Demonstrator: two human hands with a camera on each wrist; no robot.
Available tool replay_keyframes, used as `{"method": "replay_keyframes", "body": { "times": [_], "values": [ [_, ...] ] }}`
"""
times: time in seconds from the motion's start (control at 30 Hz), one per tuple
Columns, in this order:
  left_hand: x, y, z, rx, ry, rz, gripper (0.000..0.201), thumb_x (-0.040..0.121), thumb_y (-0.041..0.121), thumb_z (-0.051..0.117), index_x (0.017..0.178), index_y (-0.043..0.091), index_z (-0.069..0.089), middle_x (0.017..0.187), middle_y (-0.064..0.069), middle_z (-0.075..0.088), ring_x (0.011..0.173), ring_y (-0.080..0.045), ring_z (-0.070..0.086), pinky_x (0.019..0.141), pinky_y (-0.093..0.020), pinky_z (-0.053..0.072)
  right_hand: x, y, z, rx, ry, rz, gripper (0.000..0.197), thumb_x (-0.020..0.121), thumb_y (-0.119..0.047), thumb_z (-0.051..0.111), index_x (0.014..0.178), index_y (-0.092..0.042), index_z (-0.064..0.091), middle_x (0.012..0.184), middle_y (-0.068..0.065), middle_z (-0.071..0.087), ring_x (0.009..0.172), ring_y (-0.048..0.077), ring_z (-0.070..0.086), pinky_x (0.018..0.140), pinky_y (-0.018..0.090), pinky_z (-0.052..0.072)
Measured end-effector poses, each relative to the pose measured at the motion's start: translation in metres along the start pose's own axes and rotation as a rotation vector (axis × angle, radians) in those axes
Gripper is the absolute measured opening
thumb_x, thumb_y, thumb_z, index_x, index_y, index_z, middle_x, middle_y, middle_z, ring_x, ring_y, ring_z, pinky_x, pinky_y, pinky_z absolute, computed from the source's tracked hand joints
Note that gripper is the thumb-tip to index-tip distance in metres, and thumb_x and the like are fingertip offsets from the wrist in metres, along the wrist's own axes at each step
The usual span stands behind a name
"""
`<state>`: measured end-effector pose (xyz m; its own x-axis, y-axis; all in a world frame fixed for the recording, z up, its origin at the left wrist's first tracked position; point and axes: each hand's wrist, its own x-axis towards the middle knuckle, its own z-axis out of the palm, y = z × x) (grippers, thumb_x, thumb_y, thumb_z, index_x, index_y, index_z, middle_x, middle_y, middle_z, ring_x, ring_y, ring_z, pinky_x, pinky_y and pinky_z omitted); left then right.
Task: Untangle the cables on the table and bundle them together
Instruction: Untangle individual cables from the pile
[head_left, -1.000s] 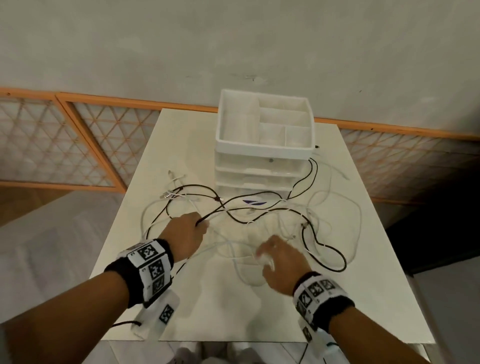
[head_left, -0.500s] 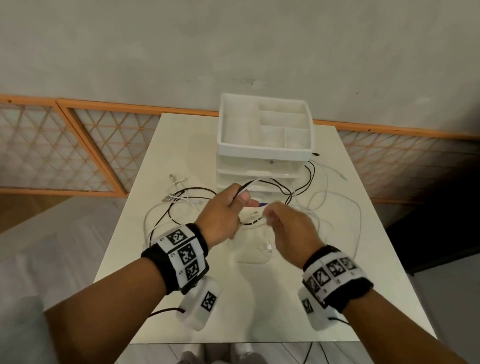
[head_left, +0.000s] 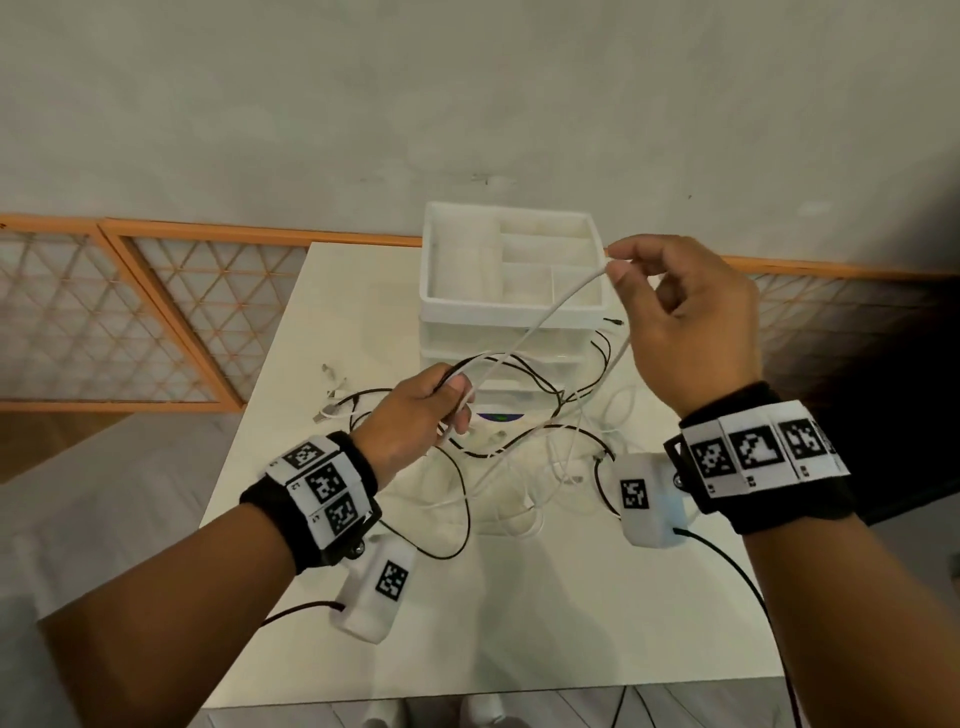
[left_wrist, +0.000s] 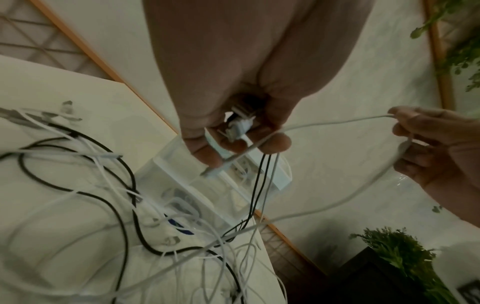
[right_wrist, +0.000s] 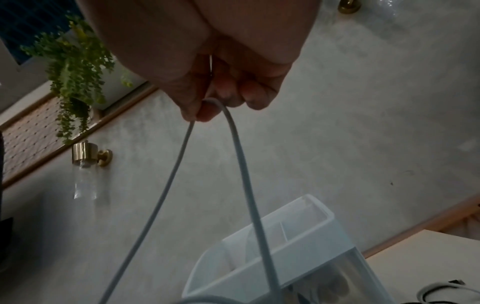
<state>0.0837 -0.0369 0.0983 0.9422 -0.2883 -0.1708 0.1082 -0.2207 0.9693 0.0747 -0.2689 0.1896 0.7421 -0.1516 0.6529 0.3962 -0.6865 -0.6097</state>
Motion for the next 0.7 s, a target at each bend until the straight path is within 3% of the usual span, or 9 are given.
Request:
{"method": "replay_keyframes", "body": {
  "times": [0.07, 0.13, 0.23, 0.3, 0.4, 0.47, 0.53, 0.6, 0.7],
  "values": [
    [-0.001, -0.004, -0.006, 0.028, 0.014, -0.041, 0.027, 0.106, 0.026, 0.040, 0.086, 0.017, 0.056, 0.069, 0.002, 0.052, 0.071, -0.014, 0.046, 0.071, -0.031, 0.042, 0.002, 0.003, -0.002, 0.042, 0.053, 0.032, 0.015, 0.095, -0.028, 0.062, 0.104, -0.021, 0.071, 0.085, -0.007, 0.064, 0.052, 0.003, 0.044, 0.055, 0.013, 0.035],
    [-0.002, -0.007, -0.012, -0.041, 0.055, -0.086, 0.028, 0.106, 0.028, 0.042, 0.086, 0.015, 0.056, 0.067, 0.003, 0.046, 0.061, -0.012, 0.044, 0.060, -0.029, 0.045, 0.001, 0.009, -0.003, 0.061, -0.014, 0.090, 0.014, 0.093, -0.029, 0.066, 0.105, -0.025, 0.071, 0.083, -0.009, 0.063, 0.051, 0.004, 0.041, 0.053, 0.012, 0.035],
    [-0.002, -0.004, -0.024, -0.210, 0.190, -0.125, 0.030, 0.106, 0.029, 0.043, 0.082, 0.013, 0.053, 0.063, 0.003, 0.038, 0.045, -0.007, 0.032, 0.039, -0.019, 0.029, -0.012, 0.033, -0.002, -0.066, -0.267, 0.157, 0.010, 0.090, -0.025, 0.070, 0.100, -0.026, 0.072, 0.078, -0.012, 0.062, 0.052, 0.002, 0.044, 0.057, 0.013, 0.040],
    [-0.003, 0.004, -0.035, -0.311, 0.223, -0.108, 0.029, 0.106, 0.028, 0.044, 0.083, 0.012, 0.052, 0.062, 0.003, 0.037, 0.043, -0.007, 0.028, 0.036, -0.016, 0.023, -0.028, 0.066, 0.001, -0.248, -0.311, 0.213, 0.007, 0.090, -0.023, 0.068, 0.091, -0.019, 0.074, 0.083, -0.005, 0.068, 0.062, 0.003, 0.052, 0.068, 0.027, 0.049],
    [-0.005, 0.017, -0.050, -0.390, 0.214, -0.055, 0.029, 0.106, 0.027, 0.043, 0.088, 0.007, 0.054, 0.059, 0.004, 0.037, 0.042, -0.007, 0.025, 0.035, -0.017, 0.019, -0.070, 0.122, 0.011, -0.534, -0.437, 0.472, 0.021, 0.092, -0.029, 0.061, 0.092, -0.015, 0.075, 0.096, 0.010, 0.074, 0.088, 0.030, 0.065, 0.079, 0.033, 0.048],
    [-0.004, 0.021, -0.054, -0.419, 0.241, -0.027, 0.029, 0.106, 0.027, 0.044, 0.089, 0.006, 0.056, 0.058, 0.005, 0.035, 0.041, -0.008, 0.023, 0.034, -0.017, 0.018, -0.111, 0.144, 0.023, -0.657, -0.620, 0.664, 0.030, 0.095, -0.036, 0.052, 0.100, -0.015, 0.073, 0.107, 0.014, 0.072, 0.099, 0.036, 0.065, 0.083, 0.034, 0.049],
    [-0.003, 0.021, -0.053, -0.408, 0.270, -0.021, 0.028, 0.105, 0.027, 0.047, 0.090, 0.006, 0.059, 0.056, 0.005, 0.032, 0.040, -0.008, 0.021, 0.035, -0.018, 0.019, -0.140, 0.148, 0.034, -0.584, -0.720, 0.783, 0.033, 0.097, -0.038, 0.048, 0.105, -0.017, 0.071, 0.111, 0.014, 0.071, 0.104, 0.037, 0.064, 0.085, 0.034, 0.050],
    [-0.003, 0.019, -0.046, -0.298, 0.240, -0.031, 0.022, 0.100, 0.025, 0.056, 0.089, 0.005, 0.060, 0.056, 0.005, 0.027, 0.041, -0.010, 0.021, 0.038, -0.020, 0.020, -0.135, 0.130, 0.042, -0.404, -0.721, 0.739, 0.028, 0.098, -0.032, 0.047, 0.094, -0.017, 0.069, 0.101, 0.011, 0.073, 0.097, 0.035, 0.067, 0.086, 0.036, 0.053],
    [0.001, 0.017, -0.021, -0.135, 0.157, -0.035, 0.021, 0.096, 0.022, 0.064, 0.079, 0.010, 0.061, 0.050, 0.006, 0.029, 0.043, -0.013, 0.022, 0.040, -0.020, 0.021, -0.085, 0.062, 0.046, -0.057, -0.528, 0.468, 0.024, 0.101, -0.025, 0.049, 0.089, -0.016, 0.067, 0.083, -0.001, 0.072, 0.068, 0.022, 0.068, 0.073, 0.038, 0.057]
  ]
}}
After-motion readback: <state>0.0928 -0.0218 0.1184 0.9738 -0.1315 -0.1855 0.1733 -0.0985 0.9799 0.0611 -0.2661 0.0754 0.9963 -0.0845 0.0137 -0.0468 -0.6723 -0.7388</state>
